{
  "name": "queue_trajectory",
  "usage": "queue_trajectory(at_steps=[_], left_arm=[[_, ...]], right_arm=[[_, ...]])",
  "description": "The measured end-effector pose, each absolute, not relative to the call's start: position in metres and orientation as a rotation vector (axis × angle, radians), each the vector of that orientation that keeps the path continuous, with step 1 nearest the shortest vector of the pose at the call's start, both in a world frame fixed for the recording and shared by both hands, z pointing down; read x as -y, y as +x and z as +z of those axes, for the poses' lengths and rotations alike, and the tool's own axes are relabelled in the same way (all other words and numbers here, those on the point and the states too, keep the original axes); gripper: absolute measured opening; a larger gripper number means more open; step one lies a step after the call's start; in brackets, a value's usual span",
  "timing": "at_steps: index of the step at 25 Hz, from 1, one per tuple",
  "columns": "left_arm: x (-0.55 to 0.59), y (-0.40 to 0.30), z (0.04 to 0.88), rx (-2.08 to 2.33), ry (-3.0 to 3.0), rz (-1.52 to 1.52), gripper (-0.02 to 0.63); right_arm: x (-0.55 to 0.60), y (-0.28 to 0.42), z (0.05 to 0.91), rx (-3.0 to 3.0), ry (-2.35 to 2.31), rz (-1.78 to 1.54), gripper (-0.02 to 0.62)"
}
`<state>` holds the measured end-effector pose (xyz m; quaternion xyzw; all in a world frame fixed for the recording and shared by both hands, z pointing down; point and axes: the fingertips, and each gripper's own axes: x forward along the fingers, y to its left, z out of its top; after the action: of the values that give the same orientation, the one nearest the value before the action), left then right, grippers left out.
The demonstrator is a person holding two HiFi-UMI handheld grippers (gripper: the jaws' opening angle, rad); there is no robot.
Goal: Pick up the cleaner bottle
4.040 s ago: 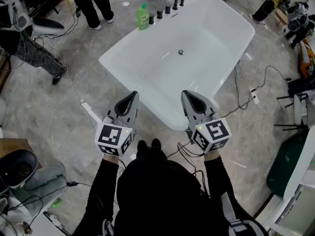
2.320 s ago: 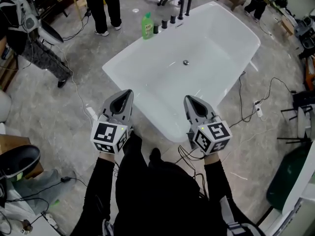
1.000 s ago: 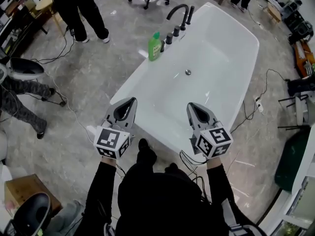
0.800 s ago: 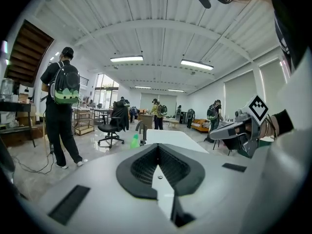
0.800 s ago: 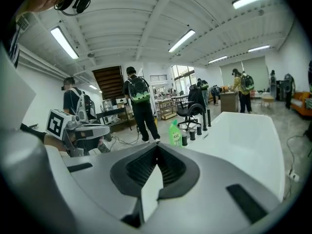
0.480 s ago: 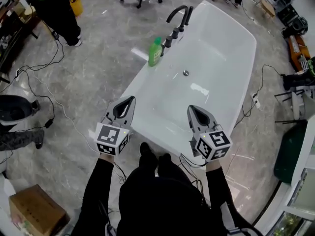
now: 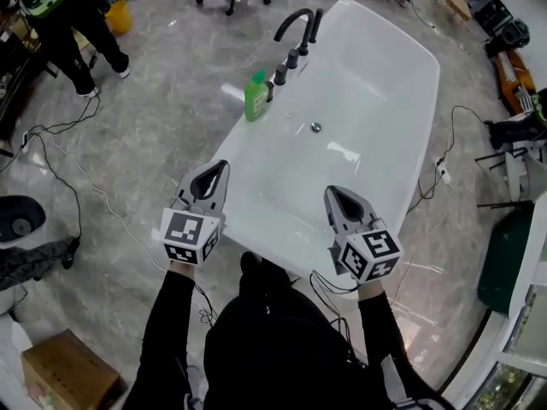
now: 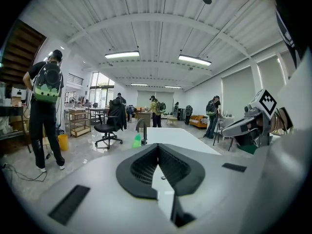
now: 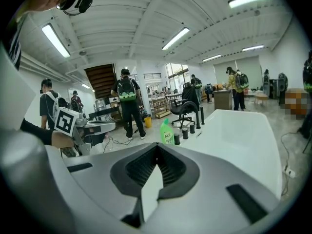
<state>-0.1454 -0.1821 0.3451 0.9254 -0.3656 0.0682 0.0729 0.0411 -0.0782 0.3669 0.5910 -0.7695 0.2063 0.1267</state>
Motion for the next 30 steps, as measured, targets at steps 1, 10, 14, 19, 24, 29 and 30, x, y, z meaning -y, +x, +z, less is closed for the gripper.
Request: queue_trajectory(at_steps=[1,10,14,19,24,29,30], left_arm=[[0.186,-0.143,0.343,1.101,2.790,0.204,0.008],[0.237,-0.119,0.342,1.085,2.852,0.266,0.008],[0.256,-0.104,0.356,1.052,2.854,0.323,0.008],[0.282,-0.088,0.378,1.019,2.852,0.385,0.008],[0.308,-0.080,0.410,1.010,2.863,0.429,0.014],[0.332,-0.071,0.438,0.998,2.843,0.466,0.099],[0.336,-0.069,0.443,0.994,2.843,0.474,0.116]], right_arm=[[0.080,0.042,0.367,2.247,1.714,0.601,0.002],[0.111,0.048,0.372,2.270,1.652,0.575,0.002],[0.127,0.050,0.379,2.272,1.634,0.573,0.002],[0.151,0.053,0.392,2.270,1.607,0.574,0.002],[0.170,0.050,0.415,2.270,1.577,0.577,0.001],[0.186,0.045,0.438,2.268,1.547,0.596,0.002],[0.188,0.044,0.442,2.270,1.541,0.597,0.002]])
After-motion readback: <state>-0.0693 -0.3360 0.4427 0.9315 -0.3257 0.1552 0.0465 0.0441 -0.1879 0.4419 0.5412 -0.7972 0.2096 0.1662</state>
